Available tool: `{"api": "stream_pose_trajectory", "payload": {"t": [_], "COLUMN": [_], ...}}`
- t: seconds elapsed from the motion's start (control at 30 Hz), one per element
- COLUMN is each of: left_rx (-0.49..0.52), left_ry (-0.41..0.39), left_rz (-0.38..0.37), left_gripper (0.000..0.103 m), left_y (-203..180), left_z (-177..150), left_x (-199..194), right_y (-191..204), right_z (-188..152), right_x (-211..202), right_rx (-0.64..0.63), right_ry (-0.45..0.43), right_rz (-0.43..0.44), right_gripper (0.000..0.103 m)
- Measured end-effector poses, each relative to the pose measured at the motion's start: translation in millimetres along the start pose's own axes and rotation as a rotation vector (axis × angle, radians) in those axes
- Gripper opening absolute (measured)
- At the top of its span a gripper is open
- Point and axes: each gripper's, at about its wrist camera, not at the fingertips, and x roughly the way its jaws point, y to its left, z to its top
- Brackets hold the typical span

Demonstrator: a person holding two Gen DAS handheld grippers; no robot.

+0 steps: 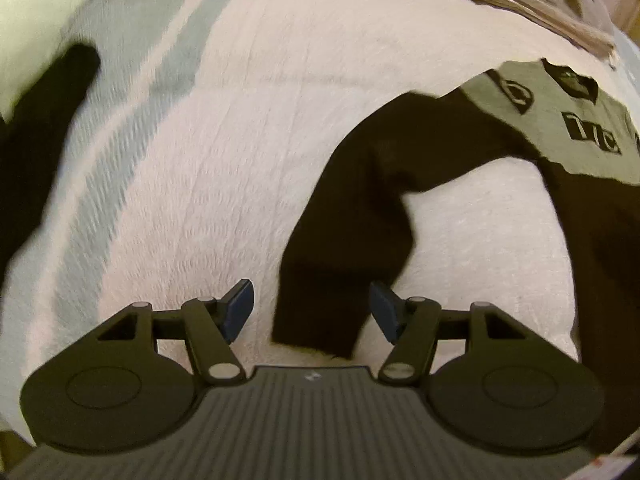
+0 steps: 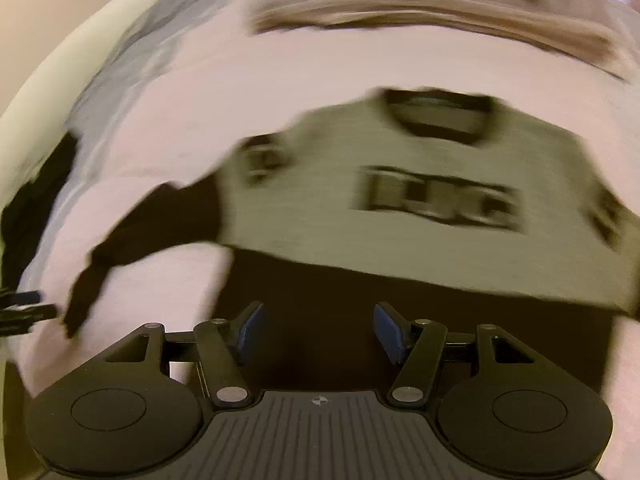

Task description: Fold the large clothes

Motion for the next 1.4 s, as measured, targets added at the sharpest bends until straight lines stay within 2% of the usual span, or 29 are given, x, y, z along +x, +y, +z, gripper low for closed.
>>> {"api": "stream_pose_trajectory", "payload": {"t": [0.1,0.17,0.23,0.3,0.33,0.4,0.53,0.67,0.77,0.83,0.9,0.97,1.03,1.17,1.4], "left_rx": [-0.101,-0.155,-0.159,-0.147,-0.141,-0.130,-0.067,-0.049,-0.045,-0.014,0.023,-0.016,-0.047,-0.041,-0.010], "left_ry": [0.046,0.074,0.091,0.092,0.094,0.086,0.007,-0.082,-0.065,-0.022,0.006,0.016,0.010,-0.017,-0.067], "left_rz": [-0.113,-0.194,-0.218,-0.230,-0.220,-0.224,-0.141,-0.003,-0.010,0.009,0.098,0.144,0.148,0.111,0.005], "left_gripper": [0.056,0.049,0.045,0.026,0.006,0.001,0.001,0.001,0.002,0.004,0.008,0.008,0.009,0.010,0.015], "left_y": [27.1,33.7,37.3,40.3,41.8,50.0,74.2,122.4,137.4,133.3,126.8,127.6,127.0,110.7,40.8], "left_z": [-2.6,-5.8,-5.9,-7.0,-7.0,-6.5,10.6,32.0,39.8,40.8,37.6,35.4,33.5,31.9,41.1], "left_x": [21.7,34.1,41.4,42.1,40.4,34.5,0.4,-29.4,-17.6,-4.3,1.4,1.1,-7.2,-31.9,-68.6], "right_y": [35.7,46.0,49.3,49.7,50.1,48.0,44.9,36.5,25.5,18.7,12.6,7.3,1.9,-11.9,-37.2], "right_z": [16.0,24.5,29.4,32.4,33.9,34.8,34.5,29.8,21.5,14.8,7.6,-0.3,-8.9,-31.0,-69.9], "right_x": [25.9,39.8,45.7,47.6,49.3,48.3,34.6,23.9,22.0,18.6,10.3,-1.8,-15.6,-52.7,-127.2], "right_rx": [-0.101,-0.125,-0.128,-0.130,-0.127,-0.110,-0.087,-0.046,0.011,0.057,0.097,0.129,0.158,0.237,0.391], "right_ry": [0.033,0.046,0.054,0.055,0.056,0.062,0.054,0.040,0.055,0.065,0.065,0.058,0.046,0.011,-0.070], "right_rz": [0.000,0.000,-0.003,-0.015,-0.023,-0.039,-0.067,-0.099,-0.111,-0.116,-0.126,-0.144,-0.165,-0.239,-0.318], "right_gripper": [0.058,0.058,0.058,0.058,0.058,0.058,0.058,0.058,0.058,0.058,0.058,0.058,0.058,0.058,0.058]}}
